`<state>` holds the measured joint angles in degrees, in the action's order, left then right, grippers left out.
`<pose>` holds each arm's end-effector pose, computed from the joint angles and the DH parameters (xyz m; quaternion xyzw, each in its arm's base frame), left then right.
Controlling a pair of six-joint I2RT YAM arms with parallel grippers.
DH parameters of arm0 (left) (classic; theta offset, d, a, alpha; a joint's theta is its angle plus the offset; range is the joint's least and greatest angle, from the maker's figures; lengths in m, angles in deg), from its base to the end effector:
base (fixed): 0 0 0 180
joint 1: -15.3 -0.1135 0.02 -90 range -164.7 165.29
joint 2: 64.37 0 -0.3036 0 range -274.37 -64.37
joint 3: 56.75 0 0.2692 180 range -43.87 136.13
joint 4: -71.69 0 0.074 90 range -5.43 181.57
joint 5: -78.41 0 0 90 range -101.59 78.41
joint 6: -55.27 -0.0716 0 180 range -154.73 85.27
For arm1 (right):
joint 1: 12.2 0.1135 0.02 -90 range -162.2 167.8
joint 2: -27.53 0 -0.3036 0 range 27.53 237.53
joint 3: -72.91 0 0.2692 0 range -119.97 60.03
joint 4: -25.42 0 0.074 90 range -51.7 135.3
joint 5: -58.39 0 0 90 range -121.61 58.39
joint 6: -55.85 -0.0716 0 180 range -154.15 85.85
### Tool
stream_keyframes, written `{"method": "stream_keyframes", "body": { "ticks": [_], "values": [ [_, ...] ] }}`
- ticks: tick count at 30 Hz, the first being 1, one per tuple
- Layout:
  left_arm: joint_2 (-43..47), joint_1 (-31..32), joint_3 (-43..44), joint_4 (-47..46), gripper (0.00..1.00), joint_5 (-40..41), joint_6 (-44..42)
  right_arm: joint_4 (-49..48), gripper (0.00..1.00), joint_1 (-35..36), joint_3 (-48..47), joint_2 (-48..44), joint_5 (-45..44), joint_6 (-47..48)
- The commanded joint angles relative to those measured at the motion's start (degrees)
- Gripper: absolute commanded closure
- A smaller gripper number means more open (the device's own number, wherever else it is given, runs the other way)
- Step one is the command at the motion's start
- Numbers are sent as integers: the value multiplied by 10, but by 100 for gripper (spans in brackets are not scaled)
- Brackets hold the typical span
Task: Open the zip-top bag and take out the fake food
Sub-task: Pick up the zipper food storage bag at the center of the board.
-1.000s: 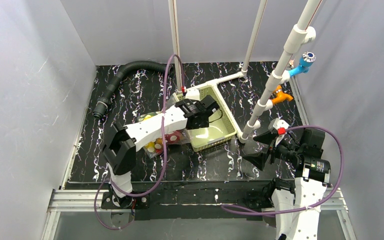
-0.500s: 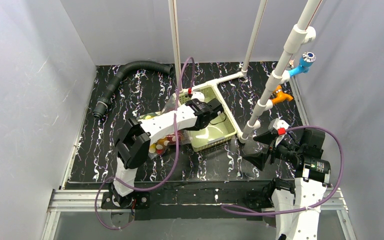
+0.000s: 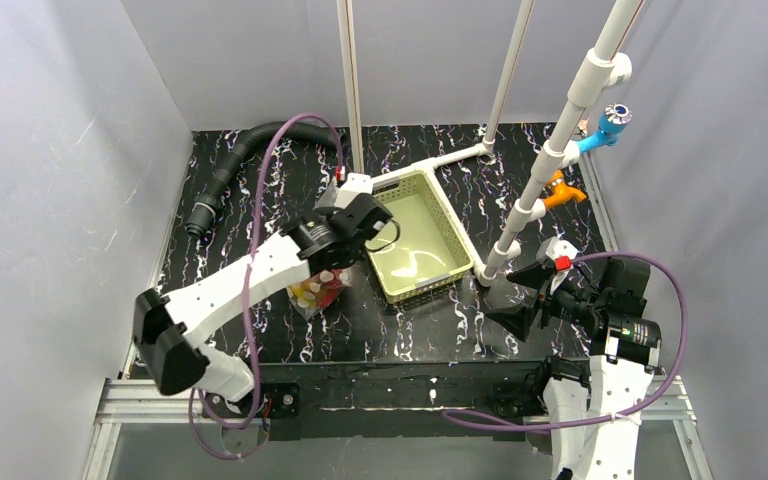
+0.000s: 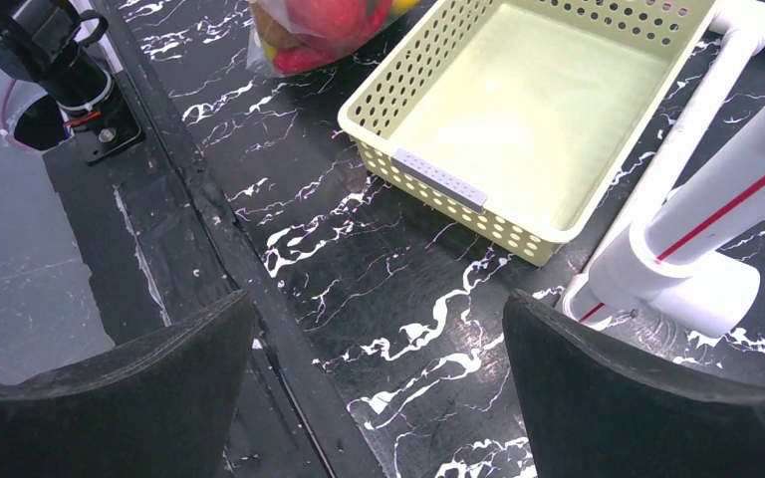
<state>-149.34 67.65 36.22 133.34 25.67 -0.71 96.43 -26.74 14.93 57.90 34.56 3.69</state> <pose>0.2405 -0.2408 0.3479 0.0450 0.9047 0.0190 0.4232 0.0855 0.0455 0.3210 -0.3669 0.7101 0.3036 0.5187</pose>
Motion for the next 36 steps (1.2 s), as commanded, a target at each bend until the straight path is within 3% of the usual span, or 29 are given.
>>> {"method": "stream_keyframes", "body": {
  "ticks": [1,9,10,12,18,25,36],
  "values": [
    [102,-23,-74,-58,100,-57,-109,9,0,1,-12,3,3,23],
    [214,-67,-112,-66,100,-148,-204,85,1,5,-45,25,32,116],
    [221,-72,-111,-59,100,-155,-212,55,0,5,-50,29,37,134],
    [229,-78,-109,-48,100,-165,-229,127,0,7,-58,37,43,176],
    [248,-83,-101,-19,100,-184,-255,207,0,12,-67,64,47,299],
    [289,-84,-103,-5,100,-235,-261,236,0,35,-72,83,48,346],
    [328,-86,-127,31,100,-283,-239,231,0,134,-78,118,-7,347]
  ]
}}
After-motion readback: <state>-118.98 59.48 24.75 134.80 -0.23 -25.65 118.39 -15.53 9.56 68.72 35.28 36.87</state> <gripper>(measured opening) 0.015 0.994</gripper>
